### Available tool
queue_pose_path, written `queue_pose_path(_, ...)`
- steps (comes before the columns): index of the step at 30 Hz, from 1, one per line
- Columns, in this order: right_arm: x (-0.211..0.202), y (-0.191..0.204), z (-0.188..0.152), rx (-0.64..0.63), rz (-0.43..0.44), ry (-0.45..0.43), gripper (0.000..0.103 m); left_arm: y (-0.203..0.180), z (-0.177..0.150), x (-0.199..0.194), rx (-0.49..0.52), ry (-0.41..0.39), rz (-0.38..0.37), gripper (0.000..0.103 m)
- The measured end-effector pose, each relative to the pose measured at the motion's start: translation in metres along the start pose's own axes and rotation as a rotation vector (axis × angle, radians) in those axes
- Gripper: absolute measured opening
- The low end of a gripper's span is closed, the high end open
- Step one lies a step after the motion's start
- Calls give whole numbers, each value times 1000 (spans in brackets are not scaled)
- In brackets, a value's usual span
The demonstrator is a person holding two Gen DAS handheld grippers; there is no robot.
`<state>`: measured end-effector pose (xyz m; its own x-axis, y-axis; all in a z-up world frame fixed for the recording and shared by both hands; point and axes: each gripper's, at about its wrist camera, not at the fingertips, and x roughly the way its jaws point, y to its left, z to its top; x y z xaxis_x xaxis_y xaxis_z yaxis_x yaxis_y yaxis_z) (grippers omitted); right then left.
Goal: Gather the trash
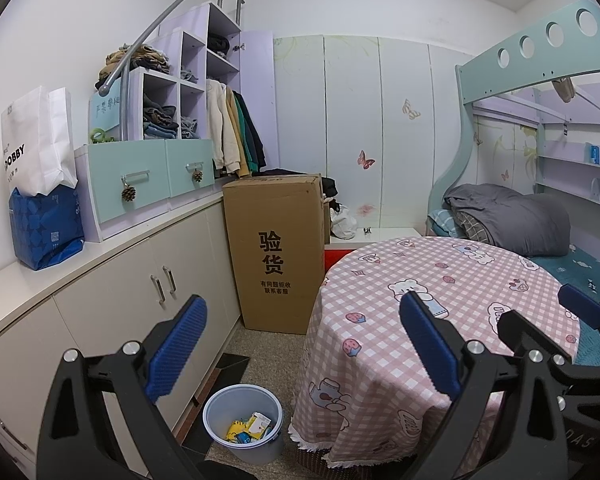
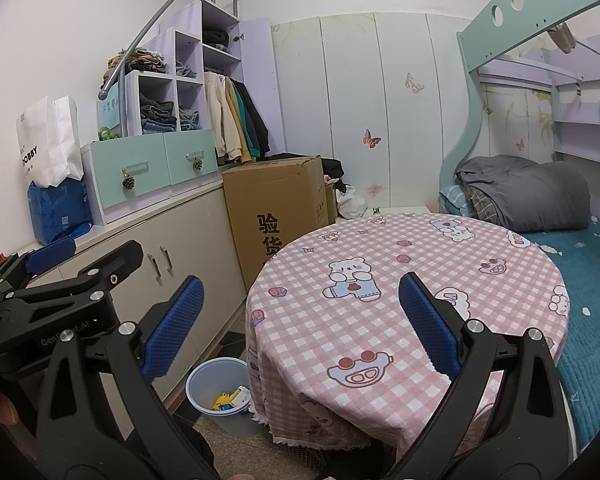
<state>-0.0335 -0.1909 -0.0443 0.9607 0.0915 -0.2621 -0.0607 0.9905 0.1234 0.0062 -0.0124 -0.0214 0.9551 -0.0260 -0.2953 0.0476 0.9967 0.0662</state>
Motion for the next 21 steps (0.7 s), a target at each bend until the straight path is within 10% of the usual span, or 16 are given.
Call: queue_pose_path(21,0,4,-3,9,2,11,96,-5,-2,2,1,7,0,95)
